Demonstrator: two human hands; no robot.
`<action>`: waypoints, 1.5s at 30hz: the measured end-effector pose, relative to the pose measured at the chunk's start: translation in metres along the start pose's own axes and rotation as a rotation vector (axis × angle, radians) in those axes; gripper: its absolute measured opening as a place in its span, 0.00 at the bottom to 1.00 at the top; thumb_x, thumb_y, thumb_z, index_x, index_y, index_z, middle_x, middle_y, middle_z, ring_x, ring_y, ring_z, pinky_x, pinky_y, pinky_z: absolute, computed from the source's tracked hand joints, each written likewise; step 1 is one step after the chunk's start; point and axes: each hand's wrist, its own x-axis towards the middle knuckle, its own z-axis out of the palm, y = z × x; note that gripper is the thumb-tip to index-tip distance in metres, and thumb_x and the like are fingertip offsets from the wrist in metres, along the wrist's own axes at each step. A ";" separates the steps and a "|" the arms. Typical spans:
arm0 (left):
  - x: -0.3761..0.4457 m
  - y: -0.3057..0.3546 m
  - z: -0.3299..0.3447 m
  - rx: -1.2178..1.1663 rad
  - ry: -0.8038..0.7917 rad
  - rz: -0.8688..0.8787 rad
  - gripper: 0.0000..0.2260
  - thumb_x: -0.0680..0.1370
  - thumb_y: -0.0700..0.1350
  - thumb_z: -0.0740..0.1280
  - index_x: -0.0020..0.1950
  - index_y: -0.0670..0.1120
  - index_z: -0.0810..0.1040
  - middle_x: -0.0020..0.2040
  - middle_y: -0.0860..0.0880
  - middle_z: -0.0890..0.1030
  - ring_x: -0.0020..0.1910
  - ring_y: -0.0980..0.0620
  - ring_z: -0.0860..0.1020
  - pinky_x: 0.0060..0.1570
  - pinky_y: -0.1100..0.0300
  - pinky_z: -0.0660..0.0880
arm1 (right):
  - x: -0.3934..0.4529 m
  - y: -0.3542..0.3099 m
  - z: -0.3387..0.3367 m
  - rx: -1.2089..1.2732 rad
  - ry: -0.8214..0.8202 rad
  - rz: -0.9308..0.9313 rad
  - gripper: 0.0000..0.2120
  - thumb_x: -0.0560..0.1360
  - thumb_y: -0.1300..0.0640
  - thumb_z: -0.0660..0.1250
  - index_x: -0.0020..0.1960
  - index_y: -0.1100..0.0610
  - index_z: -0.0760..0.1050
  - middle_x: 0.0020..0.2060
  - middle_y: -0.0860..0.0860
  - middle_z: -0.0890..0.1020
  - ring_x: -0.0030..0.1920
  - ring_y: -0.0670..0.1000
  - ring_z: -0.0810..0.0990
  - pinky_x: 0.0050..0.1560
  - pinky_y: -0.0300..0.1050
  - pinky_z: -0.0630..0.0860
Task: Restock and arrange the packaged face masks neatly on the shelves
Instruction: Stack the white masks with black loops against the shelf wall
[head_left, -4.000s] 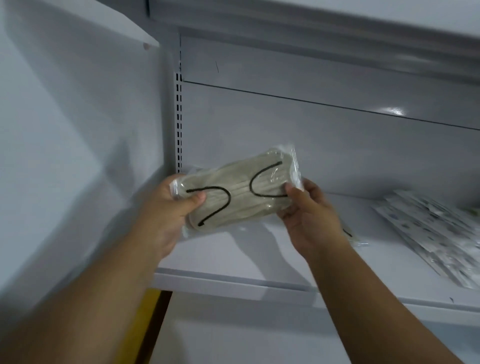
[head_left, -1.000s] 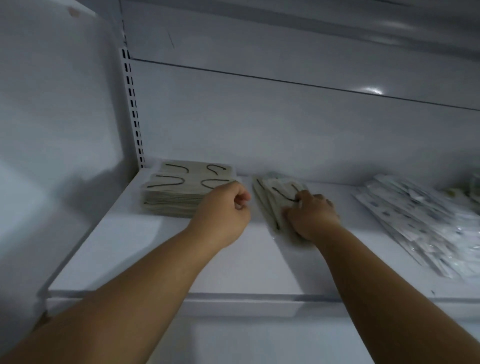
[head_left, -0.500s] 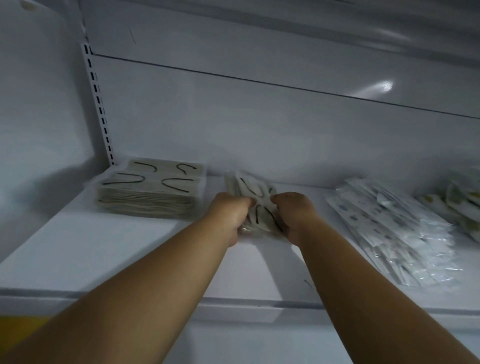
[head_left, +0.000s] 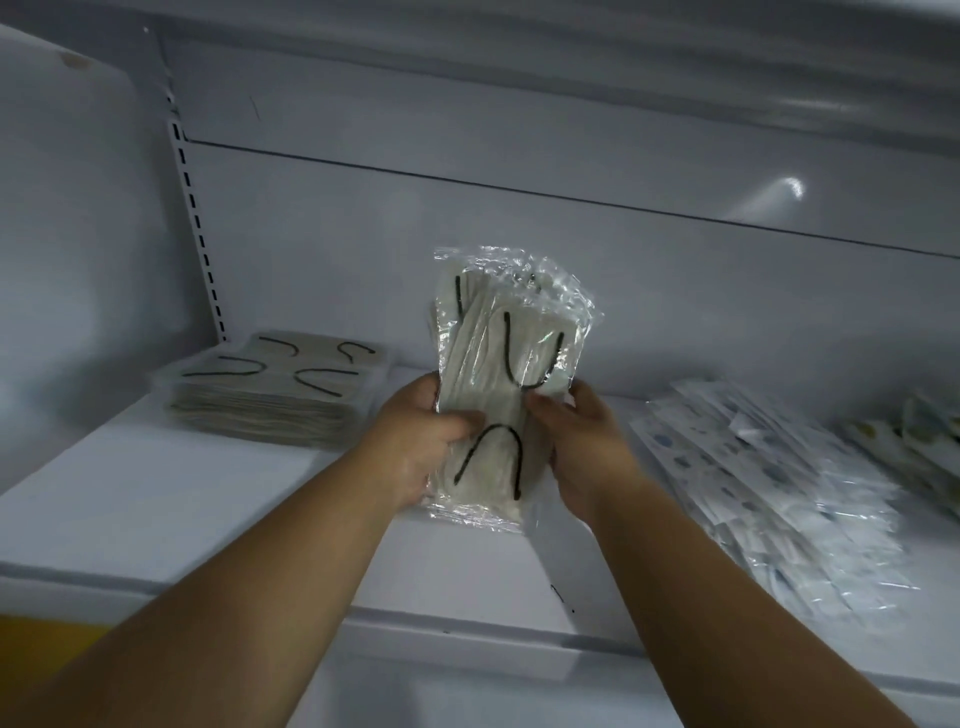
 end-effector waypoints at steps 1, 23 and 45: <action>0.001 0.000 -0.004 0.086 0.011 0.059 0.17 0.71 0.28 0.72 0.54 0.47 0.81 0.46 0.46 0.86 0.46 0.45 0.85 0.50 0.49 0.82 | -0.003 -0.006 0.002 0.054 -0.032 -0.040 0.15 0.77 0.66 0.68 0.63 0.58 0.75 0.48 0.55 0.86 0.49 0.54 0.85 0.47 0.48 0.81; -0.038 -0.004 -0.016 0.173 0.103 0.226 0.09 0.79 0.43 0.70 0.56 0.55 0.77 0.51 0.53 0.85 0.52 0.53 0.84 0.55 0.48 0.81 | -0.055 -0.012 0.022 -0.004 -0.072 -0.156 0.11 0.78 0.60 0.70 0.59 0.59 0.75 0.50 0.57 0.85 0.51 0.57 0.85 0.50 0.52 0.82; -0.051 -0.002 -0.134 0.253 0.046 -0.011 0.27 0.71 0.33 0.76 0.64 0.52 0.74 0.51 0.54 0.81 0.52 0.54 0.79 0.53 0.58 0.75 | -0.073 0.009 0.008 -0.180 -0.033 -0.073 0.15 0.72 0.72 0.71 0.55 0.58 0.77 0.47 0.57 0.85 0.49 0.61 0.83 0.52 0.56 0.82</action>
